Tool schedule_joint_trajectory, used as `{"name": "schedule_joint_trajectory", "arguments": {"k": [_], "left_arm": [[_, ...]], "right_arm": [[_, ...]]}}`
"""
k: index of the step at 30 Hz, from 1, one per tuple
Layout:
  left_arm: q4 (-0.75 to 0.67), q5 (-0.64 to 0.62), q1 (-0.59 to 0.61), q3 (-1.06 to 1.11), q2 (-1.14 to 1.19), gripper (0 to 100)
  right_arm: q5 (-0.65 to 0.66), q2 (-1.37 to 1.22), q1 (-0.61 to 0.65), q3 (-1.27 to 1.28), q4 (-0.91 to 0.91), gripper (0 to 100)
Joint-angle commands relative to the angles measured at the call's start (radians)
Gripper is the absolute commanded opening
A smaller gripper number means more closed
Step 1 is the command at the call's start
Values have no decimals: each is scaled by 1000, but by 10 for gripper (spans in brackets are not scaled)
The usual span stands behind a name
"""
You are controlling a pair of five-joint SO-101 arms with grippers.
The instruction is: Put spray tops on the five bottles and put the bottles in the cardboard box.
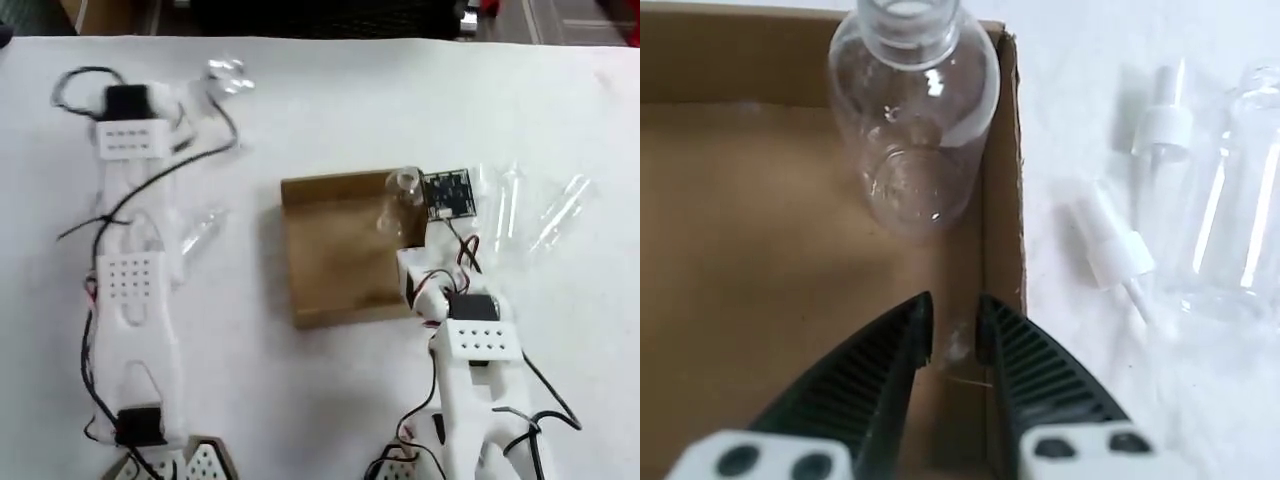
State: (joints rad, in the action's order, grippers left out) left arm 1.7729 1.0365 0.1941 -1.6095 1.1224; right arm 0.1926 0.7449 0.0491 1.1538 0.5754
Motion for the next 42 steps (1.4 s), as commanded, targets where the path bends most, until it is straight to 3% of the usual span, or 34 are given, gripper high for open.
{"name": "schedule_joint_trajectory", "arguments": {"k": [1,8,15,28,32,35,39,42], "left_arm": [[17,-17,110,51,-148,20],[17,104,205,494,-374,20],[12,221,162,1108,-731,20],[-107,233,120,1771,-1218,20],[-241,218,120,1910,-1319,24],[-325,95,120,1978,-1371,34],[-348,-68,119,1996,-1422,189],[-345,-117,117,1992,-1465,202]], "right_arm": [[12,24,4,-9,-21,60],[12,25,2,-9,-18,60],[12,25,4,-9,-15,60],[12,27,4,-17,30,59],[12,27,5,-17,30,59],[12,27,31,-17,47,59],[14,27,94,-17,93,59],[14,27,130,-17,119,59]]}}
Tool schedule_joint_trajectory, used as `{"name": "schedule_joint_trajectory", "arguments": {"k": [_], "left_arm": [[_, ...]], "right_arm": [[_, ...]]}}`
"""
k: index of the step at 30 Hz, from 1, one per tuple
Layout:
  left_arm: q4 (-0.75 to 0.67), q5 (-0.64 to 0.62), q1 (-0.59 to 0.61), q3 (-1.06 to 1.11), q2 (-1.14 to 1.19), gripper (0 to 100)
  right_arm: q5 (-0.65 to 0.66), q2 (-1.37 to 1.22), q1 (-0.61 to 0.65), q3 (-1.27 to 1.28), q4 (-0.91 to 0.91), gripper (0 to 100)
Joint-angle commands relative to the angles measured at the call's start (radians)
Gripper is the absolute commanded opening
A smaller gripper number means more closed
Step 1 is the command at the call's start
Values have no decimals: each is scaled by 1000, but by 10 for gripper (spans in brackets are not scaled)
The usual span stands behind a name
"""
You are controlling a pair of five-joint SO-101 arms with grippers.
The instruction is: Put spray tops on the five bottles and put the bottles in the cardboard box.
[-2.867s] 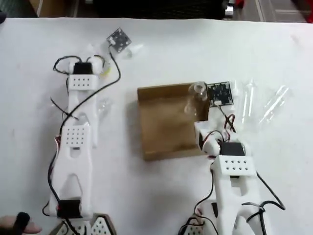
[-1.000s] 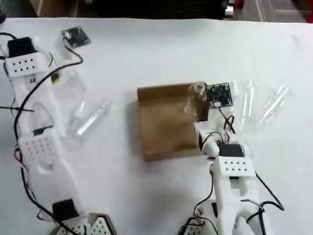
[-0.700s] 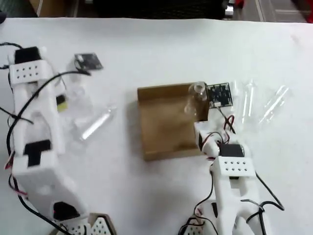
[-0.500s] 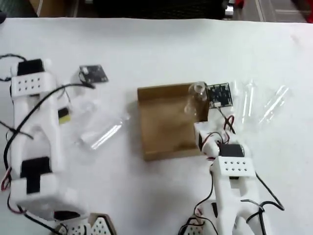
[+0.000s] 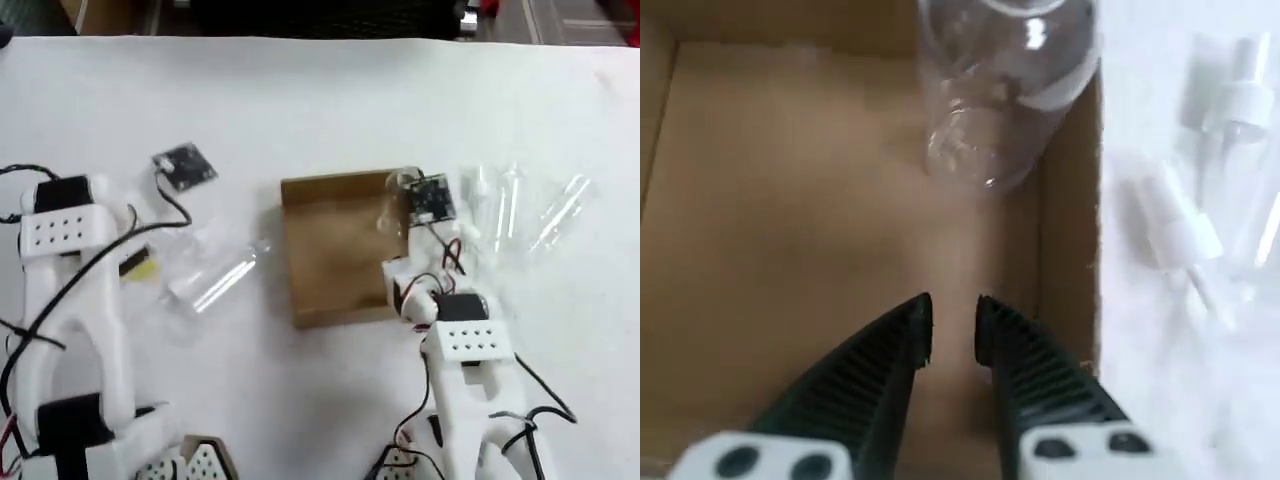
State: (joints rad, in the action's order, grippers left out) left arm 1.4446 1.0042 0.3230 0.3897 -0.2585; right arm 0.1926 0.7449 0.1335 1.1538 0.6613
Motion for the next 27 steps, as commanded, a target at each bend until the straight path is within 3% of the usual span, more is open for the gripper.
{"name": "schedule_joint_trajectory", "arguments": {"k": [1,5,8,12,15,18,21,27], "left_arm": [[-14,-89,-13,-8,-105,202],[29,-132,-7,-34,-232,203],[72,-259,-21,-78,-361,207],[18,-669,-99,-55,-524,207],[-107,-961,-162,58,-630,206],[-265,-1005,-231,238,-714,203],[-445,-1022,-226,423,-785,203],[-738,-1092,-96,740,-888,203]], "right_arm": [[14,27,53,-17,38,59],[14,30,82,-31,81,59],[14,68,133,-46,162,59],[14,189,139,-48,211,59],[14,318,76,-51,254,59],[14,486,19,-57,294,60],[3,590,-82,-110,348,61],[-51,334,-246,-259,378,59]]}}
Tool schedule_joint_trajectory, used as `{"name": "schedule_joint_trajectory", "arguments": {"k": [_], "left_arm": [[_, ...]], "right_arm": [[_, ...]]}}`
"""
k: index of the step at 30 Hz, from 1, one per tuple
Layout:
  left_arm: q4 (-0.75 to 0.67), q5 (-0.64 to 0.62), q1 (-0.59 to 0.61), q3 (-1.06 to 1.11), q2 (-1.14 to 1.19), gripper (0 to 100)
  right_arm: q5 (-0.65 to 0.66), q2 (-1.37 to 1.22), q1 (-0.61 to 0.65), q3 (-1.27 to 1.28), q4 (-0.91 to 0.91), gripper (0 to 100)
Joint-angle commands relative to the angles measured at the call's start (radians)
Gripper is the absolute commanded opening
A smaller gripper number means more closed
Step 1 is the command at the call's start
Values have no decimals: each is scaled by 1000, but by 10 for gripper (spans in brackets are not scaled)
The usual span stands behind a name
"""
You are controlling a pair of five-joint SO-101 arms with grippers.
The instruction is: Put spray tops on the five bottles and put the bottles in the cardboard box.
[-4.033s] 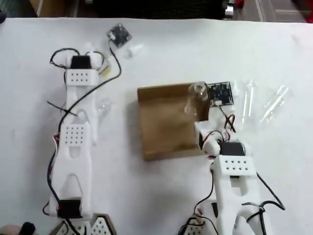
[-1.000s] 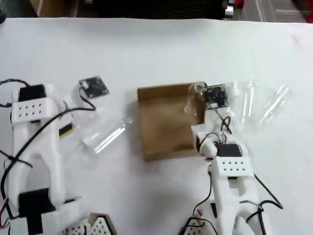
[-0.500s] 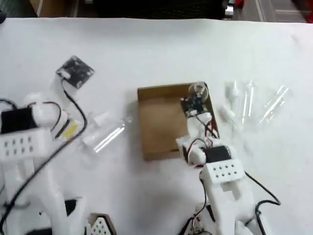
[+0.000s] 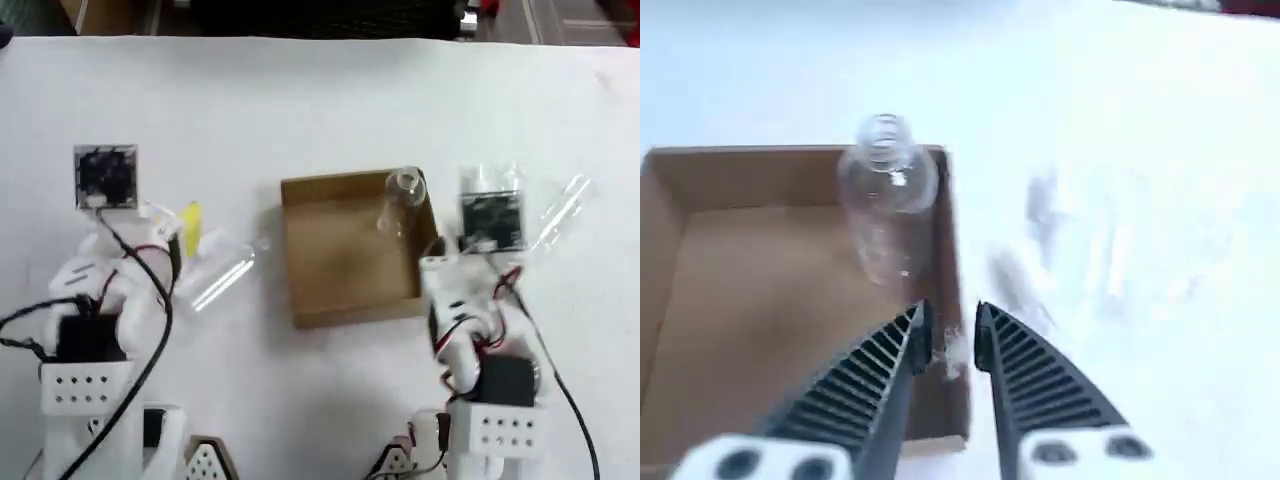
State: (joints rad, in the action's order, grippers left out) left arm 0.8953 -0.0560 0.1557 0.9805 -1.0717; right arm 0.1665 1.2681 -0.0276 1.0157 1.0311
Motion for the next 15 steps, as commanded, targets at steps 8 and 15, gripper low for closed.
{"name": "schedule_joint_trajectory", "arguments": {"k": [8,15], "left_arm": [[-265,-54,99,302,-239,166],[-265,-66,101,396,-435,149]], "right_arm": [[-25,-792,-150,-396,12,58],[-25,-934,-128,-414,7,17]]}}
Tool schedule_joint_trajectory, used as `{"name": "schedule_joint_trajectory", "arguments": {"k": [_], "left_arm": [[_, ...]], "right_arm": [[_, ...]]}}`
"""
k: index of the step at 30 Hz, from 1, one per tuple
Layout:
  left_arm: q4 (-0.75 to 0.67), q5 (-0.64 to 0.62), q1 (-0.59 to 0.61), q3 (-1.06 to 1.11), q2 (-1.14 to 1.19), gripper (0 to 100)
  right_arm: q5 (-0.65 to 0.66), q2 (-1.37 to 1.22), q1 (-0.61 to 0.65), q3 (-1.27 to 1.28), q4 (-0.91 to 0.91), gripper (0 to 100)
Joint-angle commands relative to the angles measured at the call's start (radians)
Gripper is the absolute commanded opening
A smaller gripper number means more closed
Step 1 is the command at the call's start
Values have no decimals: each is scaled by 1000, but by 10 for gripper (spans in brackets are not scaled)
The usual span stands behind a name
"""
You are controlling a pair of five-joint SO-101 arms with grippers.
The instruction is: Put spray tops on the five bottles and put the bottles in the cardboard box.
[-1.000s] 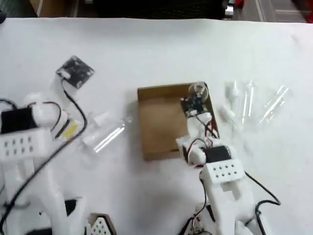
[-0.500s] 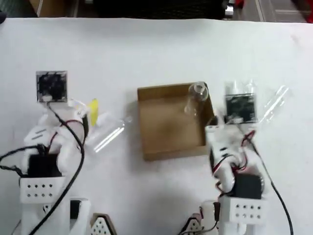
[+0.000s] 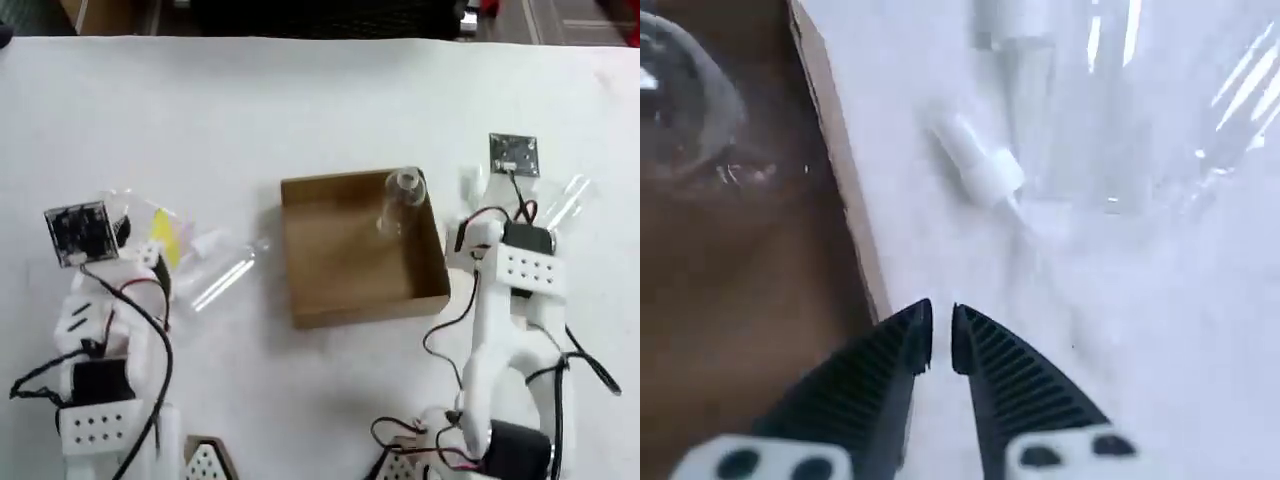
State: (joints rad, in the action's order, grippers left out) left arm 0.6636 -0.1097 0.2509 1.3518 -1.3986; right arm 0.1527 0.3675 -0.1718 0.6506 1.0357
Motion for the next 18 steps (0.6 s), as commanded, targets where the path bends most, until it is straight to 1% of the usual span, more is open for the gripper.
{"name": "schedule_joint_trajectory", "arguments": {"k": [1,9,18], "left_arm": [[-34,-12,5,38,-137,149],[-28,-11,4,123,-320,147],[-26,-9,4,129,-335,147]], "right_arm": [[-11,-41,25,-48,4,17],[-11,-54,142,8,2,17],[-11,-54,220,29,28,16]]}}
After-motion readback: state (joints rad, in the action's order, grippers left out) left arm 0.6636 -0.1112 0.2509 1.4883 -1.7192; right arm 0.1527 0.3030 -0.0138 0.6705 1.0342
